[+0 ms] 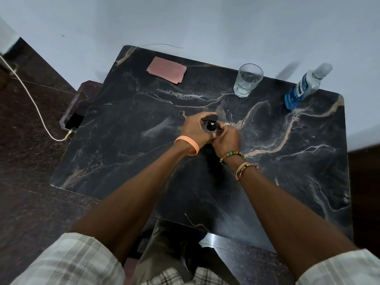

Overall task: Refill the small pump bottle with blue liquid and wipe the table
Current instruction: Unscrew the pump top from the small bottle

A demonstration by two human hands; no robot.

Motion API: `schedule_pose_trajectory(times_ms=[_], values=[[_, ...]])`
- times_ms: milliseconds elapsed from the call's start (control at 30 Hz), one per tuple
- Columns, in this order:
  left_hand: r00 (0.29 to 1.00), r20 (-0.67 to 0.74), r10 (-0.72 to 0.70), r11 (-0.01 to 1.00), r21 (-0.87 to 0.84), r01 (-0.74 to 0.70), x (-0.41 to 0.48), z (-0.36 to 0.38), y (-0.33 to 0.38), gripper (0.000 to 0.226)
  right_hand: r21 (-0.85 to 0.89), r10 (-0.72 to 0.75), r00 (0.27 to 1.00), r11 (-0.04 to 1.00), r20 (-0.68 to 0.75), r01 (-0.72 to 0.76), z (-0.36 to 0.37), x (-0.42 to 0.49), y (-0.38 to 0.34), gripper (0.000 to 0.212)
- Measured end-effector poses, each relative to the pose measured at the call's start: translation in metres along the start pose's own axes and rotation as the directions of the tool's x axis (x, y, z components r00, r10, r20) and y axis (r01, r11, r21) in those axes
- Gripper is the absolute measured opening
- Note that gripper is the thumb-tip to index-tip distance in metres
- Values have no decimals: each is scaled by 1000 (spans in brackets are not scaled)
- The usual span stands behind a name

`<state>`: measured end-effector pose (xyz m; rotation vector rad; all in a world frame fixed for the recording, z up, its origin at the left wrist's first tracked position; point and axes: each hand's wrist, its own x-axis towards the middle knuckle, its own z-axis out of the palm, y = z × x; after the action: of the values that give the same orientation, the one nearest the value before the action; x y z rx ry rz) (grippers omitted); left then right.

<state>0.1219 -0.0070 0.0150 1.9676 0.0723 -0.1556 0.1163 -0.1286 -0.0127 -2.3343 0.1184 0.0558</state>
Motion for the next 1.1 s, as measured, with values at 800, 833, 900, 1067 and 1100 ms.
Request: schedule_pose_trajectory(times_ms=[800, 833, 900, 1067, 1100], values=[[992, -88, 92, 989, 123, -81, 2, -9, 9, 40, -38, 21, 997, 999, 71, -19, -5, 2, -5, 30], [993, -82, 81, 990, 124, -70, 3, -10, 10, 42, -44, 21, 997, 999, 74, -18, -6, 1, -6, 35], [995, -70, 73, 990, 127, -64, 4, -13, 14, 41, -51, 14, 997, 999, 75, -10, -6, 1, -7, 45], [994, -50, 97, 982, 168, -88, 4, -22, 29, 40, -132, -9, 993, 991, 114, 24, -10, 0, -4, 49], [994, -50, 94, 983, 165, -85, 4, -23, 33, 40, -154, -13, 992, 988, 127, 33, -12, 1, -4, 51]])
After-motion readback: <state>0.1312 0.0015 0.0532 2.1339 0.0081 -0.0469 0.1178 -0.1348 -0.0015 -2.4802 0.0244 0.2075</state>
